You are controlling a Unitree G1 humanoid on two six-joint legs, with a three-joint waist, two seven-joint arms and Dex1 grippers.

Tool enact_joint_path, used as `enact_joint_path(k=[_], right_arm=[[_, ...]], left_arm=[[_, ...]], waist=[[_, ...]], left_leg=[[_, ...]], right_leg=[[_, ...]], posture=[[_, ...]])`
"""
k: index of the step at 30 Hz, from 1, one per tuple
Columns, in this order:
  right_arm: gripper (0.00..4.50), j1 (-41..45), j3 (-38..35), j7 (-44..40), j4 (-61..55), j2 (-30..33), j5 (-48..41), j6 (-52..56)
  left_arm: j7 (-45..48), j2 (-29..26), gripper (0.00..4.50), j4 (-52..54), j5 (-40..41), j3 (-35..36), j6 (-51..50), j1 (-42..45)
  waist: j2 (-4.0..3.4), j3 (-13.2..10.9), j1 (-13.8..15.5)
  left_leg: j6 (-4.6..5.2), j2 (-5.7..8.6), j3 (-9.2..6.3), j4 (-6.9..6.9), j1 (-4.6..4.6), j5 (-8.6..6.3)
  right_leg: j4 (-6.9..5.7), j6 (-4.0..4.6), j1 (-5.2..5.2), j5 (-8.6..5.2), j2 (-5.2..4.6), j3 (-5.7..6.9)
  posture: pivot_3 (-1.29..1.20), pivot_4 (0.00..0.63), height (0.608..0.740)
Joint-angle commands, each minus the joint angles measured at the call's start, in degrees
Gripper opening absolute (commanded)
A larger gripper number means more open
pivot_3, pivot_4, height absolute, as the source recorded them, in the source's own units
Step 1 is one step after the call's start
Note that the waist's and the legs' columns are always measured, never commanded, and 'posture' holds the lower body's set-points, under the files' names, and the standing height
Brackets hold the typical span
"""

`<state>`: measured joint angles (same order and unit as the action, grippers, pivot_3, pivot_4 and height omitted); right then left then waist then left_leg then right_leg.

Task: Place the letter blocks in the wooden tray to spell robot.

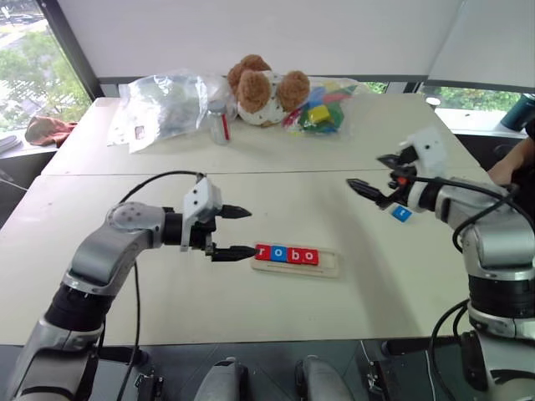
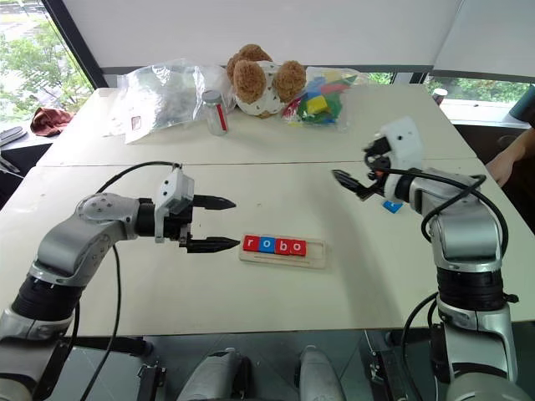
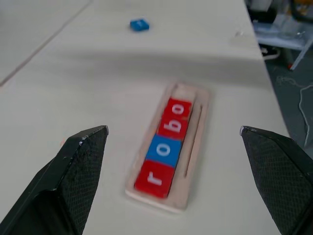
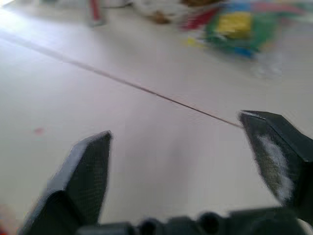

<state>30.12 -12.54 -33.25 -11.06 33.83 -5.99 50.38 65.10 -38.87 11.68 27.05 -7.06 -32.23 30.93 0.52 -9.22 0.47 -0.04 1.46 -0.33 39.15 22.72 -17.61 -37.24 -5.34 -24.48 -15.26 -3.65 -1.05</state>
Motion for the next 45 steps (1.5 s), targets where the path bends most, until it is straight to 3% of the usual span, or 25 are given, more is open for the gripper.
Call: enact_joint_path(k=[1, 4, 9, 22, 37, 40, 44, 45], right_arm=[[4.46, -1.8, -7.8, 12.0, -0.1, -6.2, 0.7, 2.0], [4.46, -6.7, -6.2, 11.8, 0.6, -5.6, 1.4, -4.3], [4.46, -6.5, -11.5, 19.6, 4.5, -9.1, -0.5, -0.3], [4.46, -1.2, -16.0, 42.2, -1.0, -28.5, 0.1, 9.4], [4.46, 6.1, -13.6, 49.1, 21.4, -29.0, 1.1, -4.2], [3.60, 6.6, -13.6, 50.0, 24.1, -28.8, 1.2, -5.8], [1.48, 6.0, -13.0, 50.6, 24.8, -29.0, 1.3, -6.5], [1.12, 5.7, -12.7, 50.6, 24.8, -28.9, 1.4, -6.5]], left_arm=[[1.2, 1.3, 4.50, -0.2, 0.3, -0.9, 1.3, 2.2], [1.7, 2.4, 4.50, -1.8, -0.7, -1.7, 2.2, 2.9], [1.7, 3.0, 4.50, -3.4, -1.9, -2.2, 3.6, 2.9], [-1.5, 3.6, 4.50, -1.6, -2.6, -2.0, 3.4, -0.6], [-2.8, 4.0, 4.50, -2.2, -4.4, -2.3, 4.9, -1.6], [-3.3, 4.1, 4.50, -2.1, -4.4, -2.3, 4.9, -1.7], [-3.6, 4.0, 4.50, -1.9, -4.4, -2.2, 4.9, -1.9], [-3.6, 4.0, 4.50, -1.9, -4.4, -2.2, 4.9, -1.9]], waist=[[-0.02, 0.0, 0.0], [-0.05, 0.0, -0.2], [-0.05, 0.0, -1.2], [-0.08, 0.0, -1.2], [-0.08, 0.0, -1.9], [-0.06, 0.0, -2.4], [-0.06, 0.0, -3.0], [-0.06, 0.0, -3.1]], left_leg=[[-0.01, 0.00, 0.06, 0.00, 0.01, 0.01], [-0.02, 0.02, 0.14, 0.01, 0.00, 0.02], [0.27, 0.02, 0.15, 0.02, -0.05, -0.13], [0.25, -0.01, 0.13, -0.02, -0.20, -0.11], [0.23, -0.03, 0.14, -0.02, -0.27, -0.10], [0.23, -0.03, 0.14, -0.02, -0.27, -0.10], [0.23, -0.04, 0.12, -0.02, -0.28, -0.10], [0.23, -0.04, 0.12, -0.02, -0.29, -0.10]], right_leg=[[-0.01, 0.00, -0.03, 0.00, 0.01, -0.04], [-0.06, 0.00, -0.04, 0.00, 0.04, -0.09], [-0.13, 0.00, -0.02, 0.00, 0.08, -0.09], [-0.31, 0.00, -0.01, 0.00, 0.09, -0.15], [-0.32, 0.00, 0.04, 0.00, 0.13, -0.15], [-0.32, 0.00, 0.05, 0.00, 0.13, -0.15], [-0.32, 0.00, 0.07, 0.00, 0.12, -0.15], [-0.33, 0.00, 0.07, 0.00, 0.13, -0.15]], posture=[[0.00, 0.150, 0.740], [0.00, 0.150, 0.740], [0.00, 0.150, 0.740], [0.00, 0.150, 0.740], [0.00, 0.150, 0.740], [0.00, 0.150, 0.740], [0.00, 0.150, 0.740], [0.00, 0.150, 0.740]])
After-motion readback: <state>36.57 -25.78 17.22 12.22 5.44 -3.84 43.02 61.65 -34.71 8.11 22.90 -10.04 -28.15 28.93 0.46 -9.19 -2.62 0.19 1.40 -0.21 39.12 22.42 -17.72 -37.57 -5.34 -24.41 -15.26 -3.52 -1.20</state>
